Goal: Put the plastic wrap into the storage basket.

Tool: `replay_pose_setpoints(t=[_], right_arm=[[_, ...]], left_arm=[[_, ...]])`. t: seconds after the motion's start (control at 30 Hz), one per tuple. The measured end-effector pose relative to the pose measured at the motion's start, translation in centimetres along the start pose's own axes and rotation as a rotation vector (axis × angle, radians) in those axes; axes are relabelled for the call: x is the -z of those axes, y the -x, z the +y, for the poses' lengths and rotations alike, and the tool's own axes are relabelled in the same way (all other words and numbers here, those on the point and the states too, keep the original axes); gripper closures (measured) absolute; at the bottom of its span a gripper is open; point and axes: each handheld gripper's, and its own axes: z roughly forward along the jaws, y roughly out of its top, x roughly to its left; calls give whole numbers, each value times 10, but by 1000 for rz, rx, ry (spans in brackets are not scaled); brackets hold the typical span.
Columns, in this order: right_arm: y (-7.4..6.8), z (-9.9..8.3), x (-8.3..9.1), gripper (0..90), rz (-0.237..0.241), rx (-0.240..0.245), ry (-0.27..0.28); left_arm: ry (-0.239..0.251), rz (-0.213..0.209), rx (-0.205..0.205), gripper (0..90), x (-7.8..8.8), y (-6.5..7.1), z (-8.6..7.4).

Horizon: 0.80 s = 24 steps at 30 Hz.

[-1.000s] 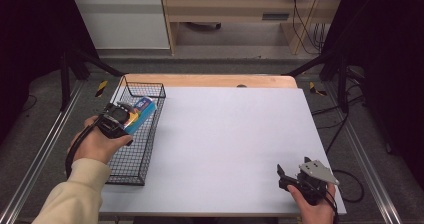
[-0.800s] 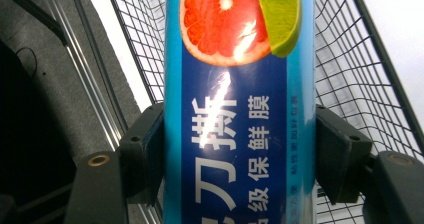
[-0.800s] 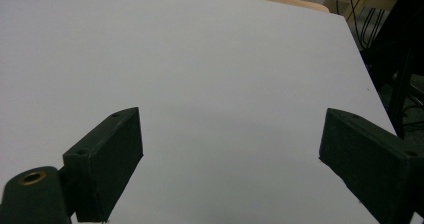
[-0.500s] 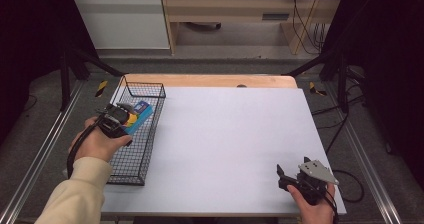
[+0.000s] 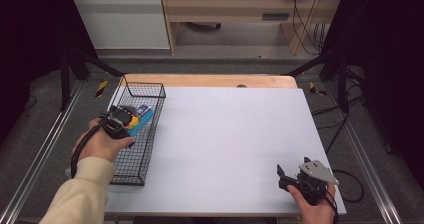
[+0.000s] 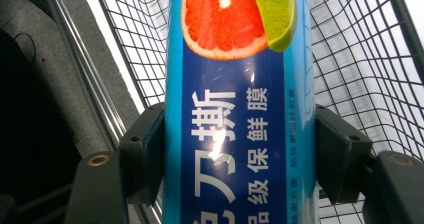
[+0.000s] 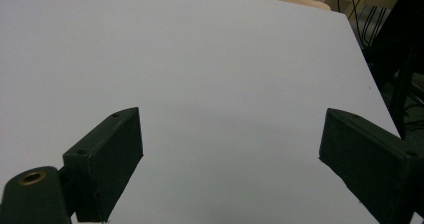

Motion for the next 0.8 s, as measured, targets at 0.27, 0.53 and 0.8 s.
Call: replay_pose_setpoints(t=[0.27,0.53,0.8], right_arm=[[0,0,0,105,1,1,-3],[1,0,0,105,0,0,0],[1,0,0,105,-2,1,-3]], left_arm=[[-13,-5,2,321,-6,0,1],[-42,-12,-7,321,-17,3,3],[-44,-21,-7,321,-21,5,4]])
